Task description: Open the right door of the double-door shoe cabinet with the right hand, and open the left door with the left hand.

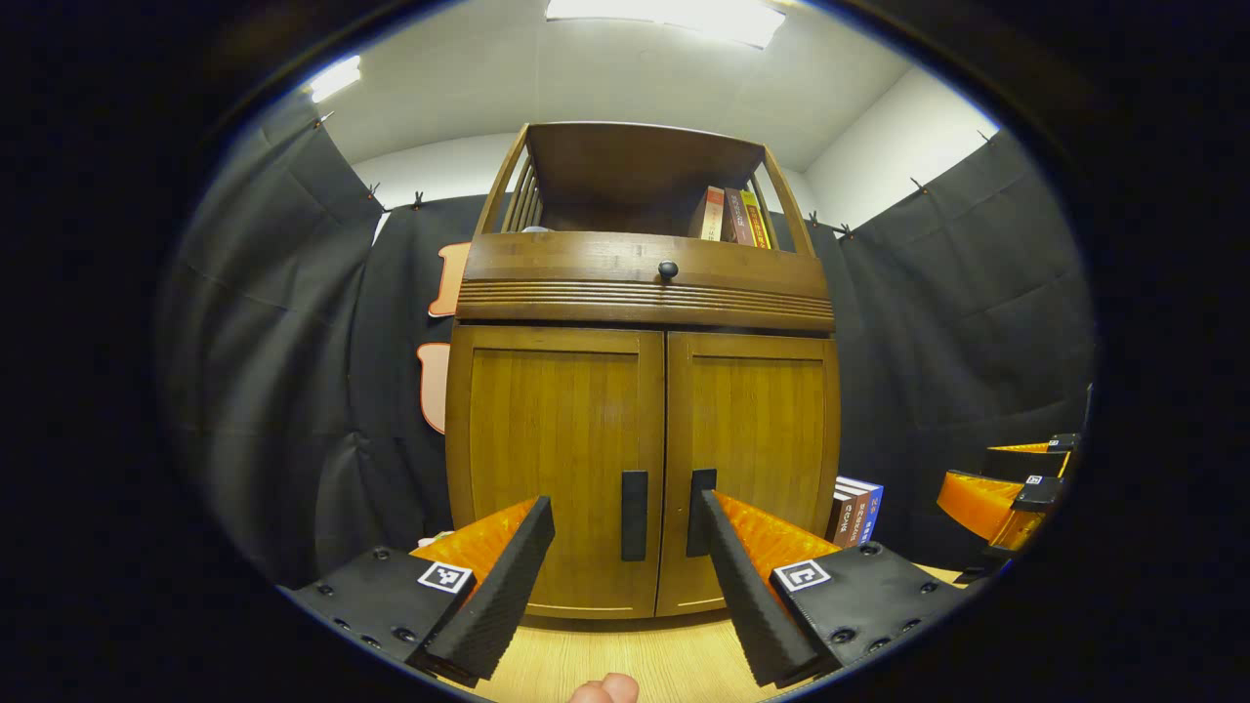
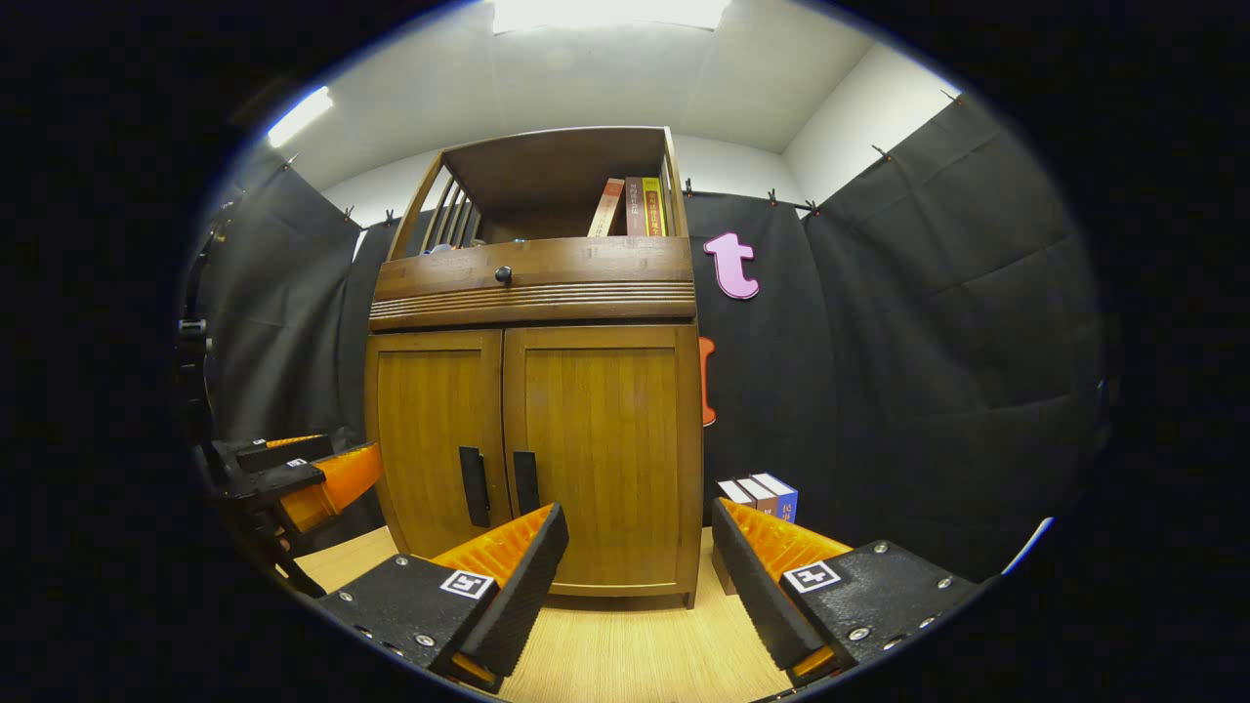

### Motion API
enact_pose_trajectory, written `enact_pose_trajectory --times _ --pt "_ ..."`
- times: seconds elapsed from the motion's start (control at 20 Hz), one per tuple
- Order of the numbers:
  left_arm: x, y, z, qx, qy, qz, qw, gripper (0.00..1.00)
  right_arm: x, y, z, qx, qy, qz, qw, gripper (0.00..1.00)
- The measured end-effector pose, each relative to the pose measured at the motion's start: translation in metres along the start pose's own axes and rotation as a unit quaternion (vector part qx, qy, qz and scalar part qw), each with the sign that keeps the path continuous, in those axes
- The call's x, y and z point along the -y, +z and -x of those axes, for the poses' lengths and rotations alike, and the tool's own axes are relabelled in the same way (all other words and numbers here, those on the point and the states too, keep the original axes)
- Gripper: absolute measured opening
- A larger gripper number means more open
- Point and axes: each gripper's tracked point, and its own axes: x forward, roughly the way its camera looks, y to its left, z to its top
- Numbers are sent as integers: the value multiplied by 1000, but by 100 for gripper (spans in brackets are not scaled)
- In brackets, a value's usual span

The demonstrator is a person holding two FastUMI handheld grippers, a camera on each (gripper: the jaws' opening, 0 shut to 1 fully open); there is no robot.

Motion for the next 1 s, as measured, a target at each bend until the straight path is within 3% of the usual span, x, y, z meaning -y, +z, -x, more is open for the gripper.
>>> enact_pose_trajectory --times 0.2,0.55,1.0 --pt "0 -1 0 -1 1 5 1000 96 1 -1 0 1 -1 0 1000 92" --pt "-13 -4 2 -6 19 15 1000 96 -15 6 -24 10 32 -15 999 92" --pt "-41 3 21 2 48 -7 999 96 -94 6 -158 10 103 -22 994 92"
